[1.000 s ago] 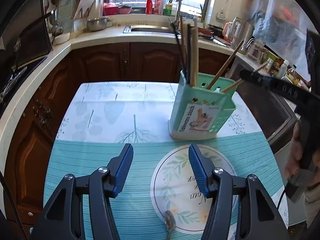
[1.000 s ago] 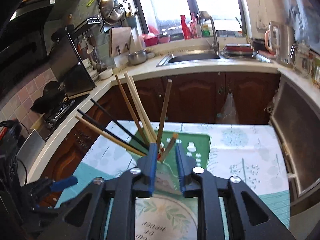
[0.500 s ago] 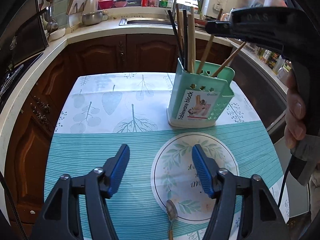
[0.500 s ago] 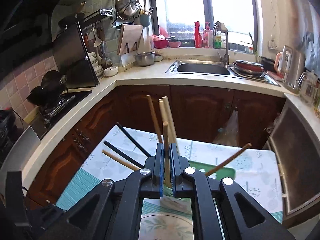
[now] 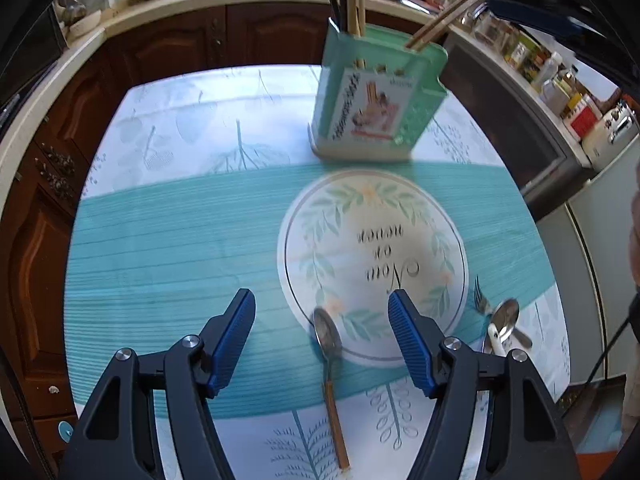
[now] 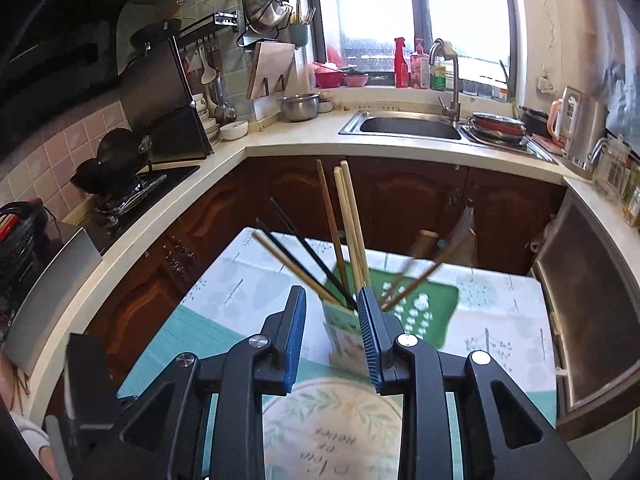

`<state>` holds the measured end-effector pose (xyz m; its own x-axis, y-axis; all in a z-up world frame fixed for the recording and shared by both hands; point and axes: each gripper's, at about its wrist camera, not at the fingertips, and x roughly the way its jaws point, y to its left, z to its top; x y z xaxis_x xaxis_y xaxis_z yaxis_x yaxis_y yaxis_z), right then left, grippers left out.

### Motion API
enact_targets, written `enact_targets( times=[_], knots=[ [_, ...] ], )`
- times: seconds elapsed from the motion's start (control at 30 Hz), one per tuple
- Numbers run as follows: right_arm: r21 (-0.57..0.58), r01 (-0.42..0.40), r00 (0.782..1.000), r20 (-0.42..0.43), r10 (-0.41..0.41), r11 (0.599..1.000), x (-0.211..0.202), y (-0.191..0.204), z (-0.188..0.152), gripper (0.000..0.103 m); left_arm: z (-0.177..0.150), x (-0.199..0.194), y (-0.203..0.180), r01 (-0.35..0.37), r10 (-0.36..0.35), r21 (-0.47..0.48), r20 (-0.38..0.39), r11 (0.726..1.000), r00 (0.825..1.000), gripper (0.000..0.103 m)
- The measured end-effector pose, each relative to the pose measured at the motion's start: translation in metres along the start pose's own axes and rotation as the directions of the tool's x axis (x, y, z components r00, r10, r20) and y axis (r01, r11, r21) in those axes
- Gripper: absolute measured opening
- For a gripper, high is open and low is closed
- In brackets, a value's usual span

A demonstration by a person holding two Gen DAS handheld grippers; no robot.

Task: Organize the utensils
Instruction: 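Move both tools back down over the spoons on the placemat, then grasp the wooden-handled spoon with the left tool while the right tool grasps a metal spoon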

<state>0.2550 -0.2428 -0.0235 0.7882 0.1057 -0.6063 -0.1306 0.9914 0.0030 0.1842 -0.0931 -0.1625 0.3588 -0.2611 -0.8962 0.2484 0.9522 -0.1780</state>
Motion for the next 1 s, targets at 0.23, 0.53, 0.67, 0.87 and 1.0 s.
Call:
enact_targets(
  times=[0.23, 0.53, 0.67, 0.87, 1.0],
  knots=[
    [0.086, -0.023, 0.988, -0.15, 0.035, 0.996, -0.034, -0.028, -0.081, 0.029, -0.008, 0.027, 0.01, 0.028, -0.034, -0.054, -0.113, 0.998, 0.993, 0.067],
    [0.262, -0.006, 0.96, -0.268, 0.079, 0.965, -0.059, -0.071, -0.201, 0.029, -0.012, 0.059, 0.004, 0.064, -0.076, -0.072, -0.181, 0.995, 0.981, 0.058],
    [0.344, 0.023, 0.953, -0.291, 0.083, 0.939, -0.069, -0.1, -0.241, 0.029, -0.014, 0.068, 0.003, 0.078, -0.092, -0.08, -0.196, 0.994, 0.976, 0.05],
    [0.403, 0.065, 0.95, -0.306, 0.067, 0.913, -0.077, -0.134, -0.284, 0.029, -0.015, 0.072, 0.0, 0.087, -0.098, -0.067, -0.198, 0.994, 0.975, 0.045],
    [0.415, 0.068, 0.947, -0.314, 0.073, 0.907, -0.063, -0.145, -0.29, 0.029, -0.015, 0.073, -0.004, 0.099, -0.109, -0.059, -0.204, 0.993, 0.973, 0.043]
  ],
)
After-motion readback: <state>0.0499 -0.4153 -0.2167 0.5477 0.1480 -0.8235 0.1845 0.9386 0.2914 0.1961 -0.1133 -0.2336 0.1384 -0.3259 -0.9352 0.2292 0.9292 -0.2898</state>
